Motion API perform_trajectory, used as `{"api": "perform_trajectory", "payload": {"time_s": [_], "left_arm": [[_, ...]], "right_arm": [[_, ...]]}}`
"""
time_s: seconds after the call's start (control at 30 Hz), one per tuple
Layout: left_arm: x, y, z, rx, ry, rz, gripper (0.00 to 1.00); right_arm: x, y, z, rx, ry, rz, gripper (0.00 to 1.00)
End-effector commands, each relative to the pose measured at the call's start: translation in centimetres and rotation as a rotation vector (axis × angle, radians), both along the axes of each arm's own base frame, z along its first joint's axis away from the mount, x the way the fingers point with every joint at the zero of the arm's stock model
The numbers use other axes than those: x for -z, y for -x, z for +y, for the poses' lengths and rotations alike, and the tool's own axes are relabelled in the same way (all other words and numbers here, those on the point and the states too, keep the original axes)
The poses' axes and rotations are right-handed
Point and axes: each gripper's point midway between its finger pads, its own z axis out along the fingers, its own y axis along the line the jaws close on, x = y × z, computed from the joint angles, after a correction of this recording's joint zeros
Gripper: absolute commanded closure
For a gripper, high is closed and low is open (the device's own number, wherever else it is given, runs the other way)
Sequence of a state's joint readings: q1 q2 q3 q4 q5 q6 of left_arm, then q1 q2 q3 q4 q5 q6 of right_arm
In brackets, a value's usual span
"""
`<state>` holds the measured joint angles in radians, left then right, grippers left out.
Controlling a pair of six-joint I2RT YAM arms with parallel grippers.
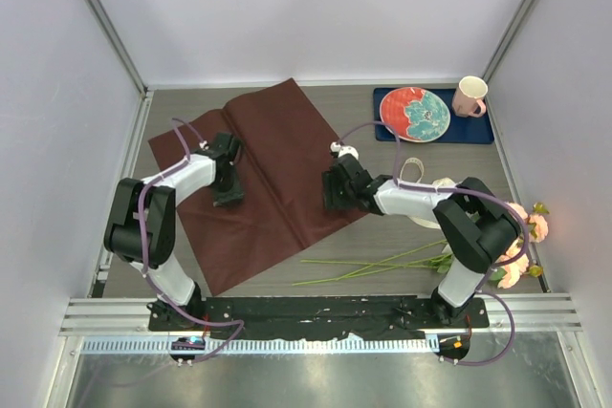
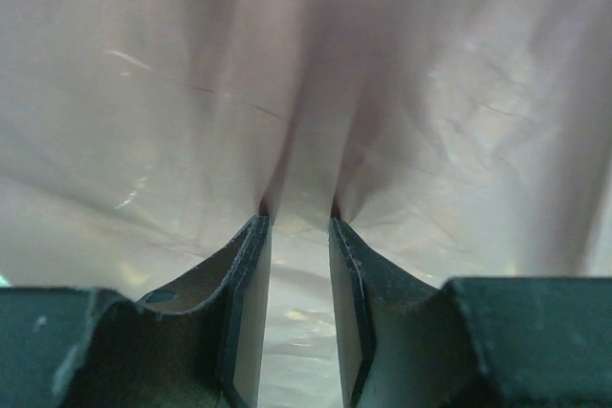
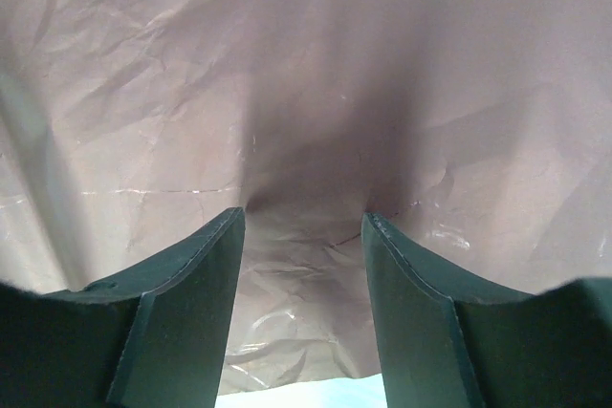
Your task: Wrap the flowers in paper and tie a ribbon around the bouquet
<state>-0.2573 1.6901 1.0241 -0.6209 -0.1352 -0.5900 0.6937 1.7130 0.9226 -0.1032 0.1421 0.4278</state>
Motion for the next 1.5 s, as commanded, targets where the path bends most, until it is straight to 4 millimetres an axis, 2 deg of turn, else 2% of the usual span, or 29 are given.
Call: {"api": "perform_trajectory", "payload": {"time_s": [0.0, 0.13, 0.23, 0.3, 0.33, 0.37, 0.4, 0.43, 0.5, 0.53, 0.57, 0.6, 0.63, 0.7, 0.73, 0.77, 0.8, 0.83, 0.87, 0.9, 0.97, 1.0, 1.03, 1.1, 1.13, 1.17, 1.27, 1.37, 1.47], "left_arm": [[-0.8, 0.5, 2.7, -0.009, -0.129, 0.014, 0.66], [-1.6, 1.0, 3.3, -0.020, -0.149, 0.008, 0.65], [-2.9, 0.9, 3.0, -0.016, -0.127, -0.026, 0.61], [-4.3, 0.4, 2.3, -0.004, -0.092, -0.061, 0.56], [-5.7, 0.1, 0.9, 0.033, -0.030, -0.106, 0.53], [-6.5, -0.2, -0.2, 0.062, 0.011, -0.137, 0.46], [-7.6, -0.4, -1.7, 0.100, 0.059, -0.172, 0.42], [-9.3, -0.5, -4.5, 0.179, 0.131, -0.232, 0.40], [-11.9, 0.0, -9.8, 0.350, 0.267, -0.281, 0.35], [-13.0, 1.6, -13.8, 0.484, 0.301, -0.303, 0.34], [-14.2, 2.2, -16.4, 0.586, 0.339, -0.327, 0.34], [-14.8, 3.1, -18.5, 0.655, 0.363, -0.340, 0.34], [-15.5, 5.0, -22.1, 0.770, 0.408, -0.369, 0.34], [-15.4, 7.1, -25.9, 0.914, 0.464, -0.377, 0.34], [-15.4, 9.1, -28.7, 1.016, 0.497, -0.400, 0.35], [-15.0, 9.9, -30.0, 1.070, 0.500, -0.407, 0.35], [-13.0, 10.3, -31.2, 1.145, 0.457, -0.390, 0.35], [-12.0, 12.2, -32.6, 1.228, 0.444, -0.366, 0.36], [-12.4, 12.6, -34.0, 1.282, 0.438, -0.377, 0.38], [-9.6, 13.0, -34.8, 1.333, 0.393, -0.319, 0.39], [-8.5, 14.0, -36.2, 1.451, 0.344, -0.292, 0.45], [-6.9, 14.0, -36.3, 1.471, 0.313, -0.264, 0.46], [-6.6, 13.7, -36.7, 1.509, 0.266, -0.289, 0.48], [-5.8, 13.7, -36.9, 1.542, 0.229, -0.294, 0.52], [-5.3, 14.0, -37.2, 1.597, 0.206, -0.300, 0.53], [-5.1, 14.3, -37.3, 1.619, 0.202, -0.298, 0.53], [-4.6, 15.4, -37.8, 1.681, 0.210, -0.293, 0.56], [-4.3, 16.4, -38.0, 1.714, 0.258, -0.268, 0.60], [-4.0, 17.2, -37.9, 1.731, 0.294, -0.241, 0.60]], "right_arm": [[1.9, 3.3, -1.5, 0.071, -0.005, 0.066, 0.41], [0.7, 3.4, -1.0, 0.074, -0.047, 0.060, 0.41], [-1.2, 3.0, -0.1, 0.067, -0.091, 0.049, 0.40], [-3.1, 2.2, 0.1, 0.083, -0.109, 0.011, 0.36], [-3.6, 1.9, -1.0, 0.119, -0.067, -0.008, 0.34], [-4.3, 1.5, -1.7, 0.148, -0.051, -0.021, 0.32], [-6.8, 0.7, -2.0, 0.183, -0.073, -0.061, 0.31], [-6.8, 1.6, -3.7, 0.214, -0.017, -0.020, 0.29], [-8.2, 1.9, -6.5, 0.339, -0.004, -0.001, 0.28], [-9.1, 3.5, -8.3, 0.380, -0.010, 0.025, 0.27], [-9.3, 4.4, -9.4, 0.414, -0.027, 0.045, 0.27], [-7.8, 6.1, -11.1, 0.485, -0.054, 0.116, 0.28], [-9.2, 7.6, -12.2, 0.517, -0.107, 0.095, 0.29], [-7.9, 10.6, -14.7, 0.618, -0.111, 0.125, 0.36], [-7.4, 12.1, -15.6, 0.700, -0.136, 0.156, 0.38], [-8.4, 12.9, -16.0, 0.734, -0.213, 0.120, 0.39], [-7.1, 13.9, -16.9, 0.775, -0.207, 0.134, 0.41], [-6.5, 15.0, -17.7, 0.831, -0.205, 0.152, 0.42], [-6.8, 15.4, -18.3, 0.851, -0.215, 0.132, 0.42], [-6.7, 15.8, -19.1, 0.877, -0.195, 0.125, 0.42], [-7.6, 16.0, -20.7, 0.920, -0.150, 0.080, 0.41], [-8.2, 15.9, -21.0, 0.938, -0.150, 0.059, 0.41], [-8.8, 15.8, -22.1, 0.970, -0.117, 0.022, 0.41], [-11.6, 15.1, -22.9, 0.989, -0.120, -0.048, 0.41], [-12.6, 15.0, -23.9, 1.010, -0.090, -0.093, 0.41], [-14.5, 14.5, -24.1, 1.011, -0.106, -0.136, 0.41], [-17.9, 13.9, -25.2, 1.025, -0.120, -0.239, 0.41], [-19.2, 13.9, -25.4, 1.004, -0.120, -0.267, 0.41], [-19.1, 14.2, -25.2, 0.986, -0.135, -0.264, 0.41]]}}
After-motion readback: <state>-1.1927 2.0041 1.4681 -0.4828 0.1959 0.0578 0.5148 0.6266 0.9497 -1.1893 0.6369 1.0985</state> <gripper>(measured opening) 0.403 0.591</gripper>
